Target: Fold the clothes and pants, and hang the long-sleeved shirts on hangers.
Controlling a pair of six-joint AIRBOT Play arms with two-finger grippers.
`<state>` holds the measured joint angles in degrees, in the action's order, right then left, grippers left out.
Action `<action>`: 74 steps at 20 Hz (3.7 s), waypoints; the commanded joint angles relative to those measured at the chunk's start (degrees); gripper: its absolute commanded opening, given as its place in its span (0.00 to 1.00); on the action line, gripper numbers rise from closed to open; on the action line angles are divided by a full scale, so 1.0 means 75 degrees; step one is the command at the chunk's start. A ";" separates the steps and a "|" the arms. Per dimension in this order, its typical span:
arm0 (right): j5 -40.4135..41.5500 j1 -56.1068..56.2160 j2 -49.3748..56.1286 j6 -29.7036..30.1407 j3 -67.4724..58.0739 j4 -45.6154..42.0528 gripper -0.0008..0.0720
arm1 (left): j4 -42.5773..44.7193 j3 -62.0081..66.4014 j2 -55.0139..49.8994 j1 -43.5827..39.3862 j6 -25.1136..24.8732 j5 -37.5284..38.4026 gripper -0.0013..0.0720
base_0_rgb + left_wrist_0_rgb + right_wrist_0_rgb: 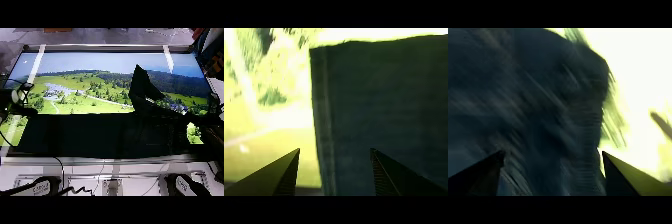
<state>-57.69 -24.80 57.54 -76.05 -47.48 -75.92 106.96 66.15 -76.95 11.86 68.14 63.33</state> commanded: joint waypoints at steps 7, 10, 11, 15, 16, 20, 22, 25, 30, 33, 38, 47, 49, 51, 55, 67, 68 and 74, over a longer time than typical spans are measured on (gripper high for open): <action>0.1816 0.1620 0.3348 -0.2197 -0.2317 0.1734 0.82 | -0.0207 0.0128 -0.0003 -0.1425 0.0012 -0.0970 0.67; 0.1807 0.1644 0.4505 -0.2404 -0.3066 0.2707 0.82 | -0.0294 0.0125 -0.0003 -0.1405 0.0012 -0.1166 0.67; 0.1845 0.1647 0.4768 -0.2404 -0.3200 0.2891 0.82 | -0.0303 0.0125 -0.0003 -0.1408 0.0012 -0.1256 0.67; 0.2090 0.1647 0.5581 -0.2600 -0.3579 0.3045 0.81 | -0.0303 0.0119 -0.0003 -0.1425 0.0009 -0.1740 0.67; 0.2361 0.1647 0.5665 -0.2600 -0.3590 0.3142 0.75 | -0.0303 0.0119 -0.0003 -0.1425 0.0009 -0.1789 0.67; 0.3328 0.1856 0.5700 -0.2597 -0.3593 0.3179 0.56 | -0.0303 0.0119 -0.0067 -0.1425 0.0012 -0.1795 0.67; 0.3899 0.2078 0.5721 -0.2597 -0.3599 0.3179 0.45 | -0.0309 0.0119 -0.0192 -0.1425 0.0012 -0.1789 0.67; 0.4555 0.2401 0.5721 -0.2465 -0.3739 0.2984 0.10 | -0.0577 0.0119 -0.0367 -0.1428 0.0009 -0.1789 0.67; 0.4176 0.2891 0.5706 -0.1690 -0.5441 0.2390 0.08 | -0.0586 0.0119 -0.0382 -0.1443 0.0009 -0.1792 0.67; 0.3311 0.3110 0.5630 -0.1250 -0.7169 0.2034 0.08 | -0.0586 0.0122 -0.0379 -0.1443 0.0012 -0.1789 0.67; 0.1731 0.3762 0.5388 0.0044 -0.9608 0.1999 0.08 | -0.0586 0.0122 -0.0236 -0.1483 0.0087 -0.1699 0.65; 0.1699 0.6703 0.5170 0.0111 -0.8944 0.1874 0.08 | 0.1250 0.0122 0.1856 -0.1230 0.3013 -0.1763 0.40; 0.1687 0.7391 0.5158 0.0303 -0.9060 0.1891 0.08 | 0.0708 0.0119 0.2165 -0.0941 0.4025 -0.1661 0.88; 0.1667 0.7950 0.5152 0.0303 -0.9078 0.1897 0.08 | 0.0160 0.0119 0.2206 -0.0828 0.4051 -0.1279 0.98; 0.0213 0.8620 0.5068 0.0306 -0.9078 0.2780 0.08 | 0.0828 0.0119 0.2209 -0.0825 0.4062 -0.1212 0.98; -0.0717 0.8093 0.5421 0.2477 -0.7746 0.1542 0.08 | -0.0644 0.0096 0.1798 -0.0813 0.4060 -0.1201 0.98; -0.0551 0.8023 0.5523 0.2731 -0.7469 0.1536 0.08 | -0.0901 0.0096 0.1652 -0.0813 0.4060 -0.1186 0.98; 0.2127 0.7446 0.6038 0.2780 -0.7015 0.1405 0.08 | -0.4202 0.0096 0.0568 -0.1163 0.1239 -0.1037 0.97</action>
<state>-51.40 33.12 101.32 -56.07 -101.41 -64.60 89.67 66.89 -69.23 4.64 89.60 55.18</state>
